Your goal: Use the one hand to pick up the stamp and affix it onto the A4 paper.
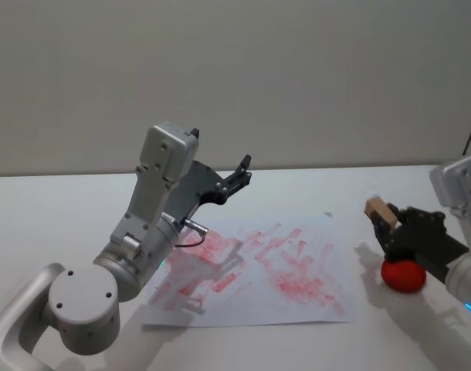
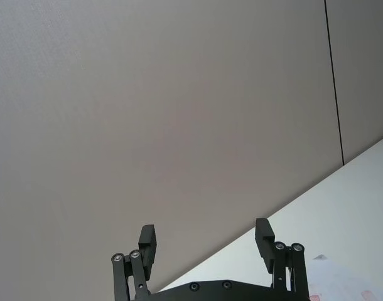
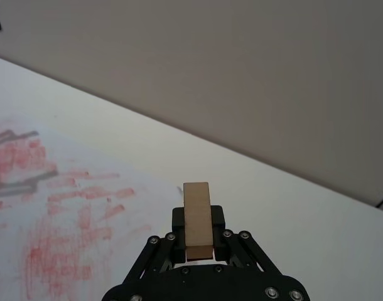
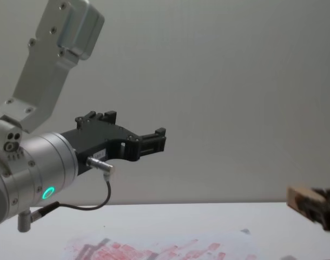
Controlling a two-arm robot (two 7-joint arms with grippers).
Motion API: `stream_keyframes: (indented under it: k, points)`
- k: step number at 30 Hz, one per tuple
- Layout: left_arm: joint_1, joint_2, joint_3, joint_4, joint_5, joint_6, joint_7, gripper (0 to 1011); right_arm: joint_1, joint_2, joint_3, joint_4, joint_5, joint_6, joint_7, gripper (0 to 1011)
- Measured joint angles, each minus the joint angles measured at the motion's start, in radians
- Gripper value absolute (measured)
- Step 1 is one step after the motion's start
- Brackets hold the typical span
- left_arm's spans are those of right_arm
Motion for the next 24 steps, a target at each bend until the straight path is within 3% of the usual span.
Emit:
stream_keyframes:
  k: [13, 24]
  points:
    - [0.0, 0.0, 0.0, 0.0, 0.0, 0.0, 0.0, 1001, 0.07, -0.045, -0.027, 0.029, -0.009, -0.062, 0.123, 217]
    - [0.0, 0.0, 0.0, 0.0, 0.0, 0.0, 0.0, 1001, 0.101, -0.063, -0.05, 0.082, -0.028, -0.023, 0.212, 217]
